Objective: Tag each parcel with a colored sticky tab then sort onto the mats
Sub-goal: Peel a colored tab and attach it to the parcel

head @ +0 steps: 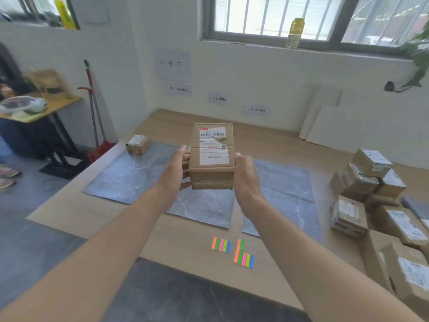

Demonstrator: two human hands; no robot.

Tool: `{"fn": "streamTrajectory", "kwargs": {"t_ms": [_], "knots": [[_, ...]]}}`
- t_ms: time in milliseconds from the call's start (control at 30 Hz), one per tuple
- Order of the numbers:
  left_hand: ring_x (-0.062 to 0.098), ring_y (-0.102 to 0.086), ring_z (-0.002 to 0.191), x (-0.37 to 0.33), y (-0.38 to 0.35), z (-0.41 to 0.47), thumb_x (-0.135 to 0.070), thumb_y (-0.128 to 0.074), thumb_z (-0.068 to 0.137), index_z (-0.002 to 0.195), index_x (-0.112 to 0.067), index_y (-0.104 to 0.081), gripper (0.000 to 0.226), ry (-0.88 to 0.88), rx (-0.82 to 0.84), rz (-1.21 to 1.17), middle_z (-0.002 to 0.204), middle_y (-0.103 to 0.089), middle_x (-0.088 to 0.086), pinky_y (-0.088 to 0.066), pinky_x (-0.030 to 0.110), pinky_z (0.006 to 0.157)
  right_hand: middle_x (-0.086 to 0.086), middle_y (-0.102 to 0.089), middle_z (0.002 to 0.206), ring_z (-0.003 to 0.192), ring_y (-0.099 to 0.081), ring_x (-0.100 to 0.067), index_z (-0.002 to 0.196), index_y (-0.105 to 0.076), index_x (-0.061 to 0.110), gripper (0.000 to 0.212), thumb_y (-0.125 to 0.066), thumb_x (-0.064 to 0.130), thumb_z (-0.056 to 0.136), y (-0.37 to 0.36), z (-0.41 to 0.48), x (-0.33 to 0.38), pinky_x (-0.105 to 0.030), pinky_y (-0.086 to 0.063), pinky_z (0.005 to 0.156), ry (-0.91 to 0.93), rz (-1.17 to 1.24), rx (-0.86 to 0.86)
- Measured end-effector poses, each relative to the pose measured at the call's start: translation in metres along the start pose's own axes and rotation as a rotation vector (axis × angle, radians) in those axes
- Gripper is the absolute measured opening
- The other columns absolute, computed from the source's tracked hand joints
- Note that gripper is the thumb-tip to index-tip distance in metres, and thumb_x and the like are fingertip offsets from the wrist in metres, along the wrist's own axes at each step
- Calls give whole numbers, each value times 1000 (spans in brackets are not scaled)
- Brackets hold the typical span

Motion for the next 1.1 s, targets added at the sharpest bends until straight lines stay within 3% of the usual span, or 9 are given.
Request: {"fn": "streamTrajectory", "kwargs": {"t_ms": [200,300,433,600,733,833,967,1100], "knots": [[16,-63,100,3,65,34,-51,-32,104,99,-24,-61,40,35,73,16,106,-69,-1,-49,36,89,-5,-61,101,87,-52,-16,107,-54,10,50,-37,56,98,-69,-2,-7,-38,-42,77,-47,20,-89],[15,-63,97,14,98,54,-51,-31,104,96,-24,-62,42,60,101,38,98,-71,-5,-49,35,87,-5,-62,103,88,-53,-17,107,-55,11,50,-37,57,94,-105,-3,-21,-37,-42,77,-88,21,-122],[11,-65,92,37,125,69,-51,-29,105,94,-25,-64,45,110,139,76,82,-75,-13,-49,33,85,1,-50,94,84,-45,-17,100,-49,10,40,-39,49,101,-135,-8,-51,-36,-38,74,-176,41,-152],[15,-64,99,70,136,79,-53,-31,104,100,-24,-63,43,200,168,90,102,-71,-5,-49,35,87,1,-50,92,82,-45,-16,97,-50,13,36,-38,47,103,-146,-9,-83,-35,-38,72,-237,22,-168],[15,-64,101,92,135,88,-54,-31,103,100,-25,-64,45,209,171,88,105,-71,-4,-49,36,87,1,-51,87,79,-45,-16,91,-49,13,42,-38,53,95,-149,-3,-106,-36,-37,70,-262,21,-186],[16,-66,102,120,136,91,-55,-31,103,103,-23,-64,46,239,169,100,107,-72,-3,-52,38,90,-5,-58,93,83,-50,-15,106,-55,7,49,-37,52,97,-147,-5,-133,-36,-39,73,-315,22,-197],[17,-66,103,162,141,92,-56,-31,103,111,-23,-63,47,295,163,107,110,-70,-2,-51,37,90,-6,-60,92,82,-51,-16,106,-57,7,49,-36,51,96,-151,-14,-167,-35,-40,71,-377,8,-191],[16,-66,98,202,146,96,-54,-32,103,112,-21,-63,47,353,145,93,106,-70,-2,-50,36,86,-10,-70,102,89,-60,-27,103,-58,9,57,-37,58,83,-158,-20,-205,-43,-48,77,-437,22,-182]]}}
Point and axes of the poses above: each hand's wrist, its own z-axis towards the middle knuckle, its own y-axis out of the back of the hand, x = y × z, the point moved 8 cm from there along z, towards the middle knuckle
